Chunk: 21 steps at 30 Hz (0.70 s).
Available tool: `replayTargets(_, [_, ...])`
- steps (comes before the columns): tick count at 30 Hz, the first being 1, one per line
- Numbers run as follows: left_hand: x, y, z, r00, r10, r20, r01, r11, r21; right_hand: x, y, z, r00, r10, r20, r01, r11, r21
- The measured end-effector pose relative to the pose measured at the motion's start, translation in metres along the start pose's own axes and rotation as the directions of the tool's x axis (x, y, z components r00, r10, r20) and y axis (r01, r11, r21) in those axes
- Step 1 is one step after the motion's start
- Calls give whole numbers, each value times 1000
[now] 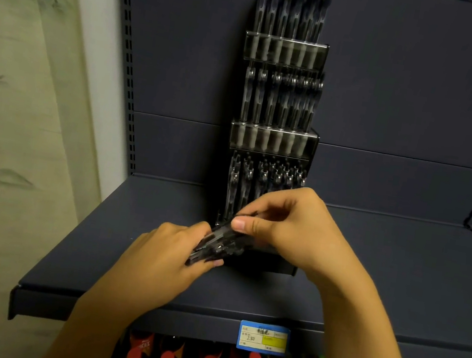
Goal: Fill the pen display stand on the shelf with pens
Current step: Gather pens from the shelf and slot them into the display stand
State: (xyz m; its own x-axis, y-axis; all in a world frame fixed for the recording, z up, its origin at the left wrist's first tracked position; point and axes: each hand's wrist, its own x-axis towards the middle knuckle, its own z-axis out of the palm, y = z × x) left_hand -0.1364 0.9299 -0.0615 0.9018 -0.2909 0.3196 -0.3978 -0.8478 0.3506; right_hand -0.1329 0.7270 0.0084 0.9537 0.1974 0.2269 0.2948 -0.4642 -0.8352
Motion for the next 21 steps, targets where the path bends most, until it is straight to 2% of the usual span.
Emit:
replayTargets(2, [1, 1, 0, 1000, -4, -10, 4, 999, -40, -1, 1, -1, 1000, 9, -7, -8, 994, 112])
replayTargets(6, [3, 2, -2, 1000, -5, -11, 4, 999, -39, -1, 1, -2, 993, 36, -111, -5, 963, 268])
replayTargets(9, [3, -3, -3, 1000, -26, -2, 26, 1000, -18, 0, -1, -11, 981, 84, -175, 12, 874, 486])
replayTargets(12, [2, -7, -4, 999, -39, 20, 39, 999, -5, 3, -4, -20, 969, 87, -229, 75, 785, 616])
replayTargets(17, [1, -8, -4, 999, -48, 26, 48, 999, 16, 10, -6, -24, 903, 70, -424, 241, 734, 635])
replayTargets(21, [0, -10, -4, 998, -52, 28, 52, 999, 16, 14, -9, -24, 861, 3, -509, 287, 822, 491])
